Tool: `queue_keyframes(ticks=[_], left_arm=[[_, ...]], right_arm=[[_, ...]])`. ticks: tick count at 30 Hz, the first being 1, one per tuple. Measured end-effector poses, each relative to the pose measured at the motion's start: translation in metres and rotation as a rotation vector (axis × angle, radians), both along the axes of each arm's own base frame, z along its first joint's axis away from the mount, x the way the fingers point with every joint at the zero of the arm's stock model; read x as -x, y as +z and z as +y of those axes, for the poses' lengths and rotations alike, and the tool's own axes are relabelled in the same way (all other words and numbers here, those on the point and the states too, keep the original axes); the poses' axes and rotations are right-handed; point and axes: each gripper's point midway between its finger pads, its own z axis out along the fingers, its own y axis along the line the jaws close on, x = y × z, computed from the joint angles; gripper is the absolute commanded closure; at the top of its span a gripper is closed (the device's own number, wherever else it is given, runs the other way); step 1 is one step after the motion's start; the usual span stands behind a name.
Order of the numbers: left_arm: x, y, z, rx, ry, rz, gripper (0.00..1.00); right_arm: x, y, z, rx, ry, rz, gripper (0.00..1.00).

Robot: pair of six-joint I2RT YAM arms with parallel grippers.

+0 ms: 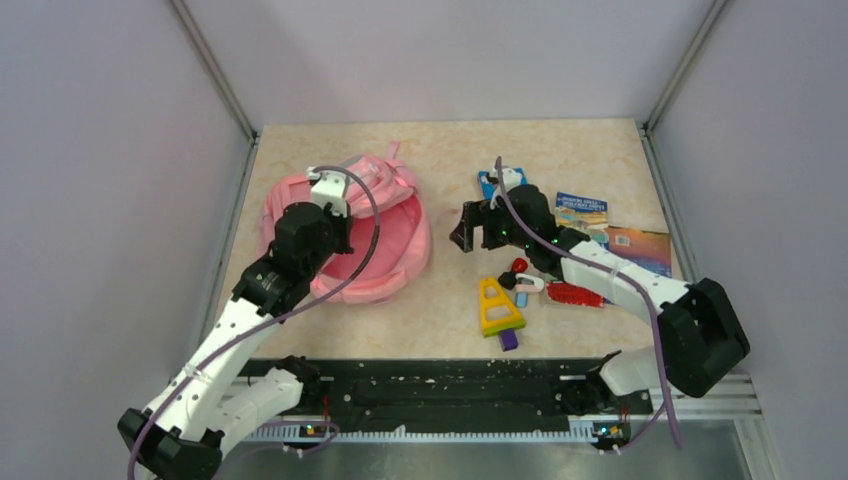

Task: Pack the student bag
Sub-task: Unzip the student bag at the center of the board, then move the book to the center of the board.

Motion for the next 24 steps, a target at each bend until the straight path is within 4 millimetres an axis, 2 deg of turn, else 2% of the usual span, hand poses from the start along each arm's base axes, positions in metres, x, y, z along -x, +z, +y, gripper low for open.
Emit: queue_keyframes(ticks=[5, 7, 8, 9, 12, 16, 18, 21, 24], left_arm=[[0.001, -0.009, 0.007, -0.023, 0.019, -0.018, 1.0], [0.0, -0.015, 0.01, -0.044, 0.033, -0.013, 1.0], [0.0, -0.017, 0.012, -0.053, 0.039, -0.011, 1.0], [-0.001, -0.019, 0.014, -0.062, 0.049, -0.009, 1.0], [-0.006, -0.023, 0.021, -0.089, 0.089, 0.001, 1.0], [-0.013, -0.034, 0.033, -0.106, 0.149, 0.035, 1.0], [-0.015, -0.036, 0.04, -0.096, 0.173, 0.045, 1.0], [-0.018, -0.036, 0.048, -0.081, 0.201, 0.05, 1.0], [-0.018, -0.036, 0.05, -0.076, 0.209, 0.051, 1.0]], right_arm=[[-0.018, -0.008, -0.033, 0.142, -0.083, -0.03, 0.01], [-0.036, -0.009, -0.052, 0.182, -0.13, -0.034, 0.01], [-0.055, -0.009, -0.069, 0.209, -0.175, -0.043, 0.01], [-0.059, -0.009, -0.072, 0.213, -0.186, -0.044, 0.01], [-0.097, -0.017, -0.106, 0.251, -0.26, -0.027, 0.02], [-0.152, -0.041, -0.143, 0.3, -0.326, 0.013, 0.03], [-0.17, -0.059, -0.157, 0.333, -0.332, 0.043, 0.03], [-0.188, -0.083, -0.168, 0.382, -0.311, 0.087, 0.04], [-0.195, -0.1, -0.169, 0.42, -0.262, 0.115, 0.06]])
